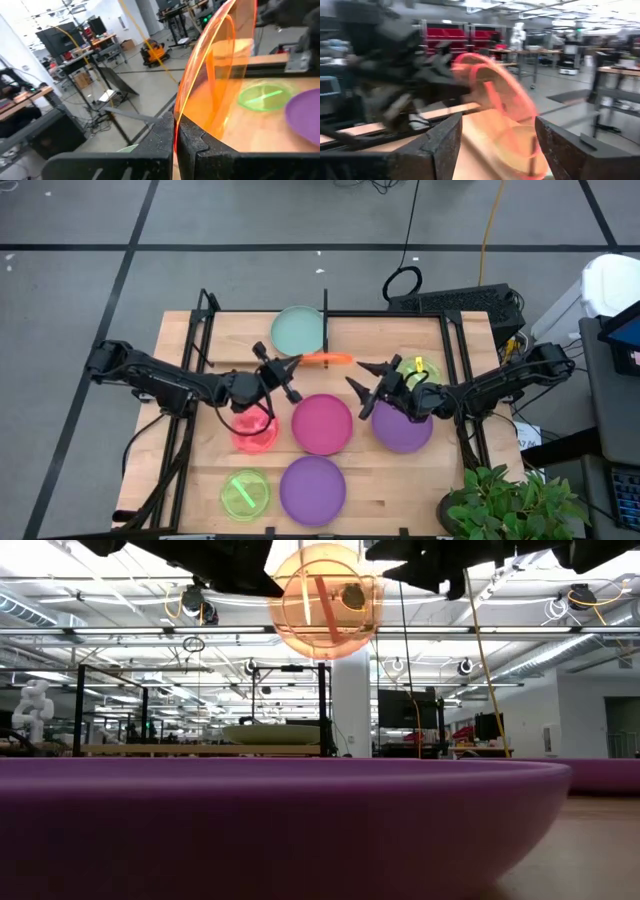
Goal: Place and stack plates onto a shelf
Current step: Put the transparent orange plate on the shelf
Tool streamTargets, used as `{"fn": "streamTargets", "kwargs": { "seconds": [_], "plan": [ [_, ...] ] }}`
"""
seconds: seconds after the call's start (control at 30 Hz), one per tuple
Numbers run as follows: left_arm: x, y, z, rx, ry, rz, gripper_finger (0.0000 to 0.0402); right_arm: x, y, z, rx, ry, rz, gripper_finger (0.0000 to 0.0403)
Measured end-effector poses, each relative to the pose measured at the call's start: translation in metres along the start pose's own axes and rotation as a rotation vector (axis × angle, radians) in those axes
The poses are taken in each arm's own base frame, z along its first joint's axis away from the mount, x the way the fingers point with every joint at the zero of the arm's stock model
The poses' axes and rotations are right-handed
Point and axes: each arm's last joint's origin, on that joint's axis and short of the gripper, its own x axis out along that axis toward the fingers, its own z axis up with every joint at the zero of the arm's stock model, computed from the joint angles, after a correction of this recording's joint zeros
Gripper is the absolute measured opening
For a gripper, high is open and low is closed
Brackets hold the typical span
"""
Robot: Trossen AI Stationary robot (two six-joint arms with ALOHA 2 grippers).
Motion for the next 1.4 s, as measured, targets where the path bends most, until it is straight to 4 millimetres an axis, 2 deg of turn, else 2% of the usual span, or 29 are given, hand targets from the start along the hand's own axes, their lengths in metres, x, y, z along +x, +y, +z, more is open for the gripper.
{"fn": "streamTargets", "kwargs": {
  "seconds": [0.17,0.33,0.5,0.73,0.87,1.07,1.23,1.4],
  "plan": [
    [-0.005,0.02,0.001,0.042,0.065,0.002,0.0003,0.0,0.003,0.006,0.058,-0.048,0.121,0.0235],
    [-0.021,0.059,0.02,-0.031,0.133,0.027,0.0003,-0.004,0.003,0.012,0.074,-0.075,0.152,0.0235],
    [-0.038,0.098,0.028,-0.131,0.256,0.016,0.0003,-0.008,0.002,0.019,0.07,-0.089,0.163,0.0235],
    [-0.049,0.137,0.021,-0.278,0.408,0.079,0.0003,-0.016,0.0,0.031,0.047,-0.129,0.177,0.0235],
    [-0.05,0.142,0.011,-0.373,0.456,0.142,0.0003,-0.02,-0.001,0.036,0.035,-0.148,0.18,0.0235],
    [-0.051,0.145,-0.001,-0.33,0.537,0.244,0.0003,-0.022,-0.002,0.039,0.009,-0.161,0.178,0.0235],
    [-0.053,0.146,-0.007,-0.376,0.571,0.328,0.0003,-0.022,-0.003,0.04,-0.006,-0.163,0.175,0.0235],
    [-0.055,0.159,-0.02,-0.437,0.663,0.459,0.0003,-0.022,-0.003,0.04,-0.006,-0.162,0.174,0.0235]
  ]
}}
